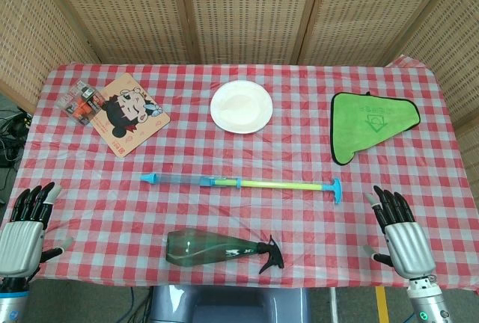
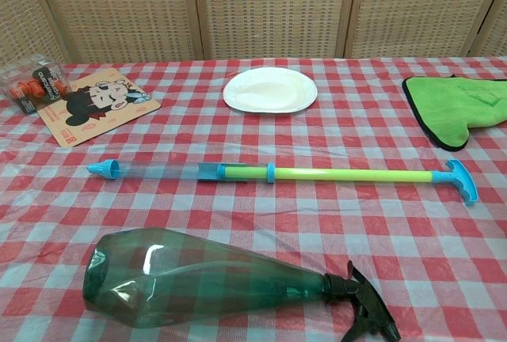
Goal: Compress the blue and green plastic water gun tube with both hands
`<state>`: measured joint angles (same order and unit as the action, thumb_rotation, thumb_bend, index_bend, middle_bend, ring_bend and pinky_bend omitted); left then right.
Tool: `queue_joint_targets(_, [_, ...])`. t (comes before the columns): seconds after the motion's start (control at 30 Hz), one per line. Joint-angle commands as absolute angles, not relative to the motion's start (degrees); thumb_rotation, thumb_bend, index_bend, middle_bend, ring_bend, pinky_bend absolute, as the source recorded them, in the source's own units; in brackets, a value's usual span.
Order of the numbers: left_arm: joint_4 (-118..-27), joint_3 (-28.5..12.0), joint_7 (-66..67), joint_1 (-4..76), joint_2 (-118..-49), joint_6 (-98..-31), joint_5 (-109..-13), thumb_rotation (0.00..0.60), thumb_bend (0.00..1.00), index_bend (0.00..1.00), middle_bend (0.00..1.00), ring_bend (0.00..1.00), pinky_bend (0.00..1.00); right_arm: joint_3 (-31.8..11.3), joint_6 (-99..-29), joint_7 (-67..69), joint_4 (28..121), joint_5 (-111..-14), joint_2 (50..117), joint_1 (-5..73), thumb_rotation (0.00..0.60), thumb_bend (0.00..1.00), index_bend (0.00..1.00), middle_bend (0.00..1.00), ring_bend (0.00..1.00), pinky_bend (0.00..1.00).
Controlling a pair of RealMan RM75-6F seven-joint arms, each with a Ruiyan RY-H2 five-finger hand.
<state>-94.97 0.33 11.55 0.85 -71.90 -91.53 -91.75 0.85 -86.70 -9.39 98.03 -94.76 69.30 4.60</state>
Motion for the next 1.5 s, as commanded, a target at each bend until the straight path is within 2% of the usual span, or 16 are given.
queue_joint_targets(0.03, [-95.1,0.4,11.5,0.8,-71.8,-91.6,-91.9,0.6,0.06,0.0,0.0,0.0,0.0,0.8,-86.7,-9.5,98.1,-94.7,69.3,4.6,0.6,0.02,0.0,0.0,0.0,0.0])
queue_joint_targets(0.6, [-95.7,0.4,10.1,0.7,-70.8,-91.5,-92.2,0.6,0.06,0.0,0.0,0.0,0.0,-0.1,-86.5,-9.0,97.8,-94.5,70.3,4.9,0.6,0.05,0.0,0.0,0.0,0.0])
queue_joint_targets(0.73, [-95.9,0.3,9.4,0.6,-70.6,-91.9,-92.3,0.6,0.06,0.0,0.0,0.0,0.0,-2.0,-84.3,-8.9,98.4,-92.7,70.7,6.7,0.6,0.06,0.01,0.0,0.0,0.0])
queue_joint_targets(0.83, [-95.9,0.1,9.2,0.5,-70.5,-92.0,-92.3,0.6,0.06,0.0,0.0,0.0,0.0,-3.9,-83.0,-9.3,98.7,-91.6,71.2,8.4,0.6,0.1,0.07,0.05,0.0,0.0])
queue_joint_targets(0.93, [-96.0,-0.3,8.6,0.5,-70.3,-92.2,-91.8,0.6,0.06,0.0,0.0,0.0,0.0,-6.9,-81.2,-11.2,99.5,-89.5,71.8,10.9,0.6,0.13,0.13,0.22,0.13,0.03])
queue_joint_targets(1.0, [-96.0,-0.5,8.2,0.5,-70.2,-92.3,-91.5,0.6,0.06,0.0,0.0,0.0,0.0,-8.6,-79.6,-12.9,100.0,-87.6,72.2,12.5,0.6,0.14,0.17,0.37,0.29,0.11])
queue_joint_targets(1.1, [-96.0,-0.9,7.7,0.5,-70.0,-92.2,-90.9,0.6,0.06,0.0,0.0,0.0,0.0,-10.8,-76.6,-15.7,100.7,-84.5,72.6,15.0,0.6,0.15,0.21,0.51,0.45,0.2])
queue_joint_targets(1.3, [-96.2,-1.4,7.3,1.1,-69.6,-90.7,-89.6,0.6,0.06,0.0,0.0,0.0,0.0,-14.1,-70.7,-22.5,100.9,-75.9,74.3,19.8,0.6,0.18,0.31,0.76,0.7,0.33])
queue_joint_targets(1.5, [-96.3,-2.0,7.2,1.7,-69.4,-89.7,-88.4,0.6,0.06,0.0,0.0,0.0,0.0,-15.1,-66.6,-26.1,98.4,-68.5,76.6,23.0,0.6,0.26,0.44,0.91,0.85,0.4])
